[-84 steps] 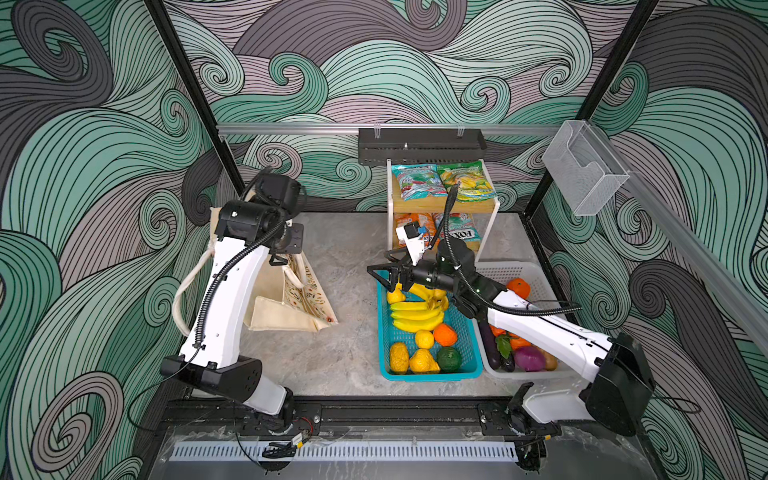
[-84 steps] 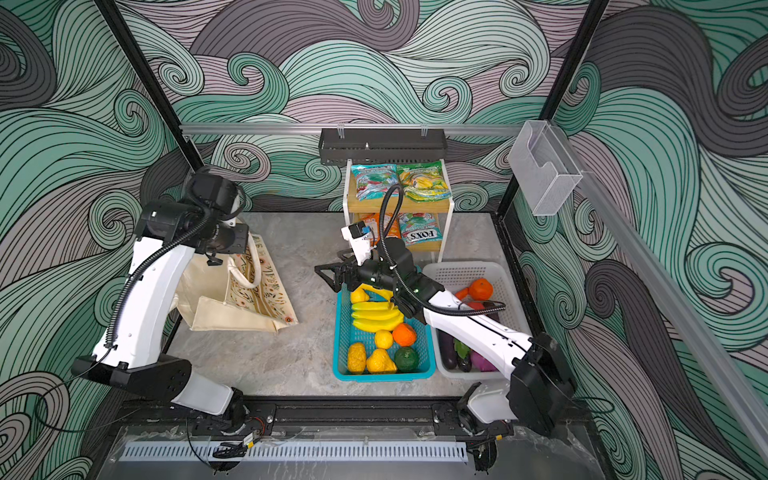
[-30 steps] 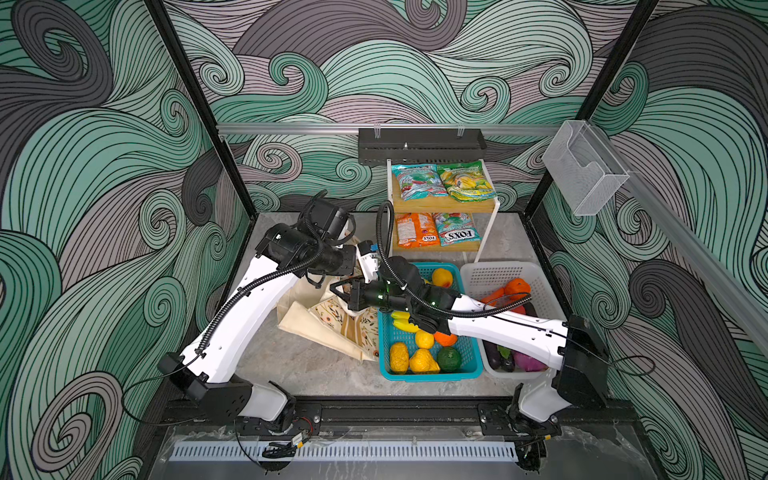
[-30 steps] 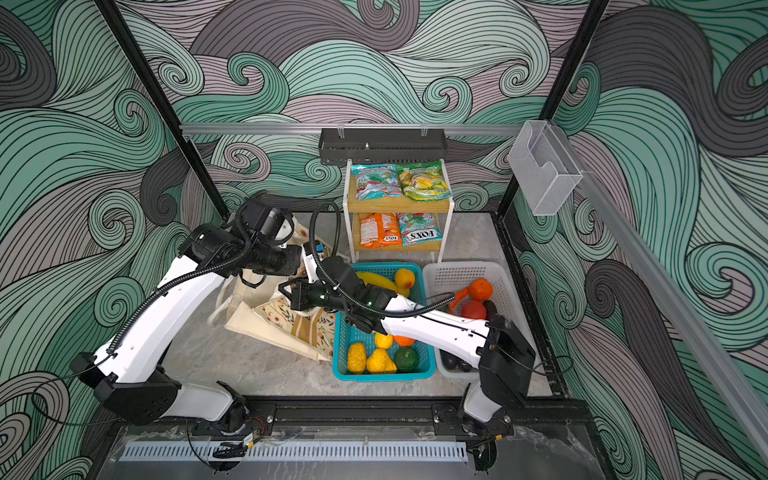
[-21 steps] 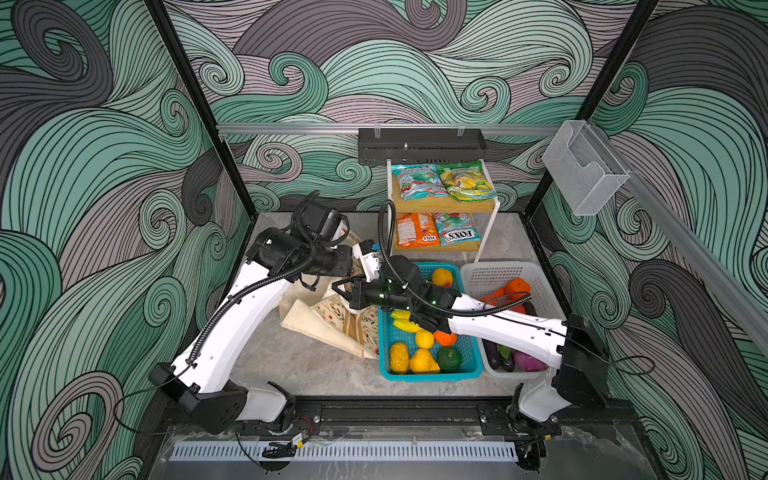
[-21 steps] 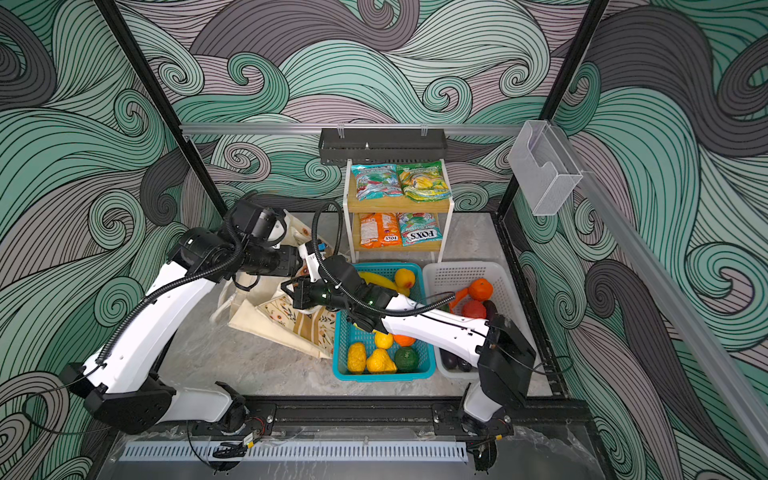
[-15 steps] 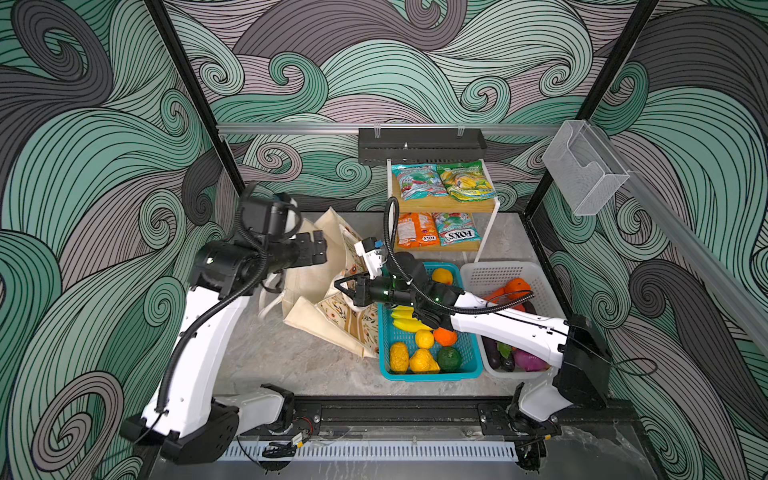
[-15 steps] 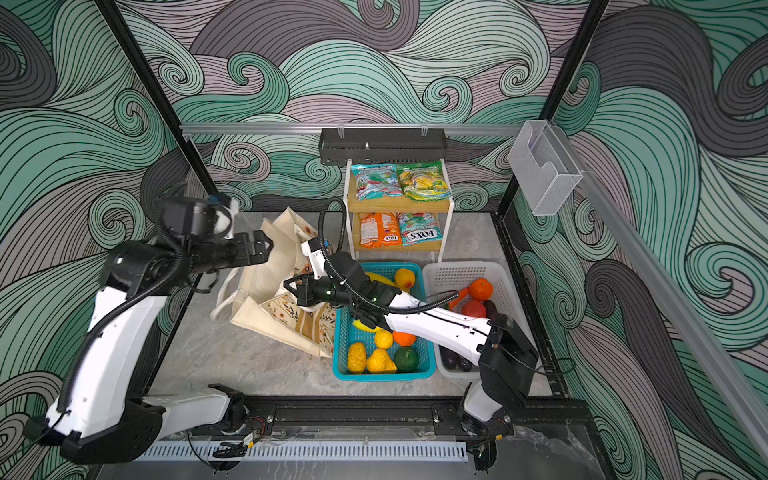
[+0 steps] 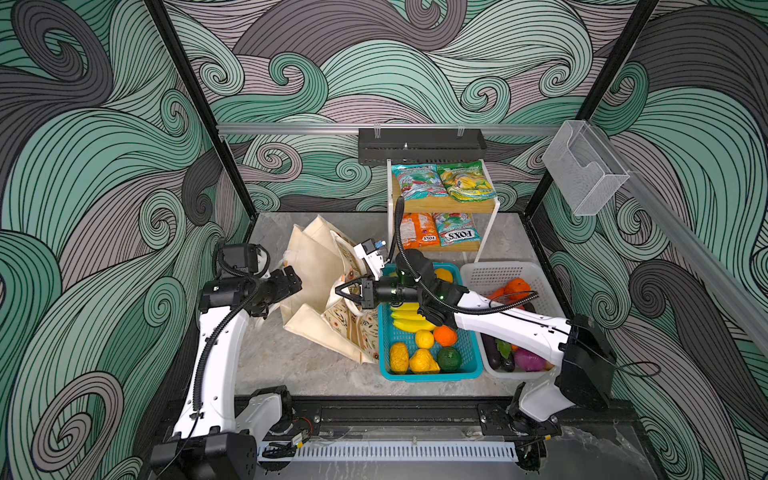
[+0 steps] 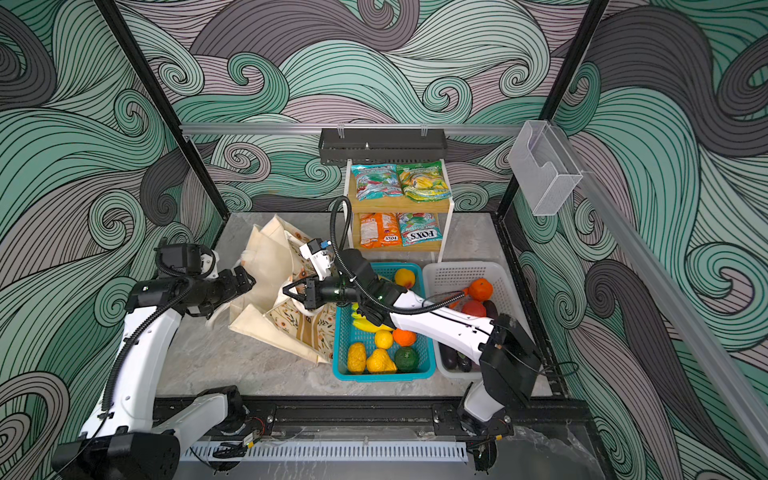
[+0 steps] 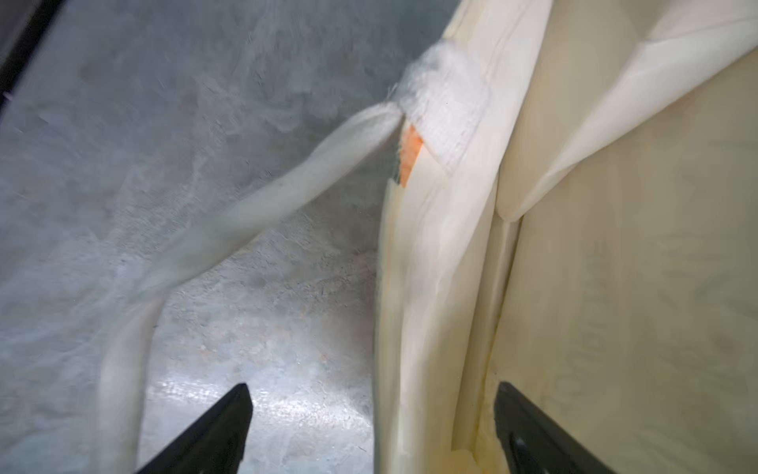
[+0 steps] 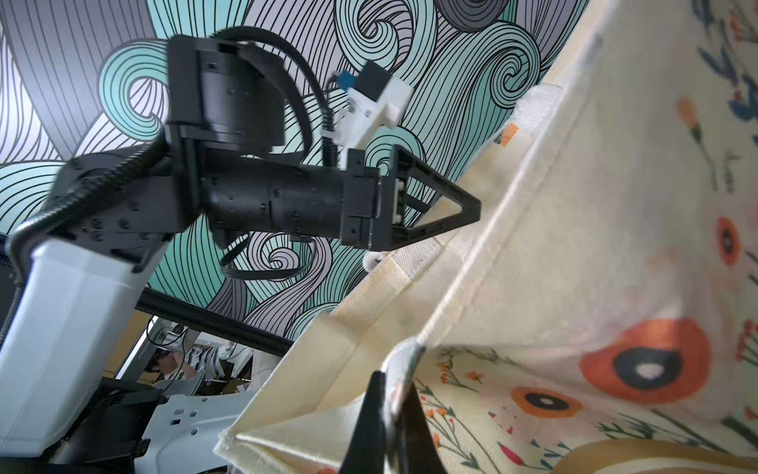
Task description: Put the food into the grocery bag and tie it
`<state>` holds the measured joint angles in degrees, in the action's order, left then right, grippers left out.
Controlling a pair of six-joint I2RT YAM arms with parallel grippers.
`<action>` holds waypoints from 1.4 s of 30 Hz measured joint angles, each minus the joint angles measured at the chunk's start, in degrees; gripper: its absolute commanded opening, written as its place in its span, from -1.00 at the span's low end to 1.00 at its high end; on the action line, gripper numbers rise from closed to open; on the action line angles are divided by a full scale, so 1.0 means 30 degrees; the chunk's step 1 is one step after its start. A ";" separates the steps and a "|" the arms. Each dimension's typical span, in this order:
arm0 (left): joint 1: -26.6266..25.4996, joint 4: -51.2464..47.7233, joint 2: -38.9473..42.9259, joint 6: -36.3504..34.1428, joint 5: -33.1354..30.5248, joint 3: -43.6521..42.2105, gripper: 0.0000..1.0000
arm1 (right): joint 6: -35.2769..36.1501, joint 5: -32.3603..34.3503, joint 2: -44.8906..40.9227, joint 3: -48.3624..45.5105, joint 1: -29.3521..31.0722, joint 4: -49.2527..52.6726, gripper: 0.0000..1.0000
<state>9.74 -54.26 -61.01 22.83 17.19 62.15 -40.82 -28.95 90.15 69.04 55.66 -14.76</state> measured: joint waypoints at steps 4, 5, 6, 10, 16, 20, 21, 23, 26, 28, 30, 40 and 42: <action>0.0379 0.1756 -0.1552 0.0568 0.3534 -0.0495 -1.00 | 0.0124 -0.0168 0.0000 0.0000 -0.0007 0.0168 -1.00; 0.0379 0.2025 -0.1719 0.0648 0.3971 -0.0495 -1.00 | 0.0204 -0.0160 0.0000 -0.0007 -0.0007 0.0226 -1.00; 0.0379 0.2171 -0.1763 0.0619 0.4291 -0.0481 -1.00 | 0.0328 -0.0146 0.0000 -0.0007 -0.0007 0.0204 -1.00; 0.0306 0.0947 -0.1253 -0.0189 0.3155 0.0918 -1.00 | 0.0729 0.0328 -0.0393 -0.0007 -0.0197 0.0860 -1.00; 0.0211 -0.1071 0.0954 -0.1749 -0.2055 0.5180 -1.00 | 0.1749 0.2346 -0.1741 0.0000 -0.0546 0.3978 -1.00; 0.0189 -0.1107 0.1683 -0.1909 -0.2863 0.5195 -1.00 | 0.2914 0.3927 -0.2455 0.0437 -0.0656 0.6798 -1.00; 0.0189 -0.1217 0.1596 -0.1909 -0.2936 0.5020 -1.00 | 0.3162 0.4328 -0.2586 0.0583 -0.0678 0.7526 -1.00; 0.0153 -0.1217 0.1362 -0.1902 -0.2849 0.4401 -1.00 | 0.3337 0.4597 -0.2834 0.0546 -0.0896 0.8364 -1.00; 0.0058 -0.1180 0.0750 -0.1821 -0.2455 0.3038 -1.00 | 0.3249 0.4000 -0.2885 0.0182 -0.1690 0.8932 -0.93; -0.0036 -0.1333 0.0532 -0.1785 -0.2237 0.2623 -1.00 | 0.3133 0.3468 -0.2623 0.0095 -0.2106 0.9165 -0.88; -0.0066 -0.1341 0.0576 -0.1800 -0.2149 0.2630 -1.00 | 0.3053 0.3147 -0.2331 0.0102 -0.2186 0.9136 -0.67; -0.0044 -0.0663 0.1246 -0.1741 0.1056 0.1909 -1.00 | 0.3053 0.3177 0.0219 0.2696 -0.2688 1.0083 0.04; -0.0044 -0.0576 0.1246 -0.1741 0.1355 0.1829 -1.00 | 0.3045 0.3177 0.0838 0.3519 -0.2710 1.0251 0.04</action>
<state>9.61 -55.99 -57.28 17.61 21.26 67.64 -31.68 -19.42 92.66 79.59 47.53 15.99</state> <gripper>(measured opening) 0.057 0.519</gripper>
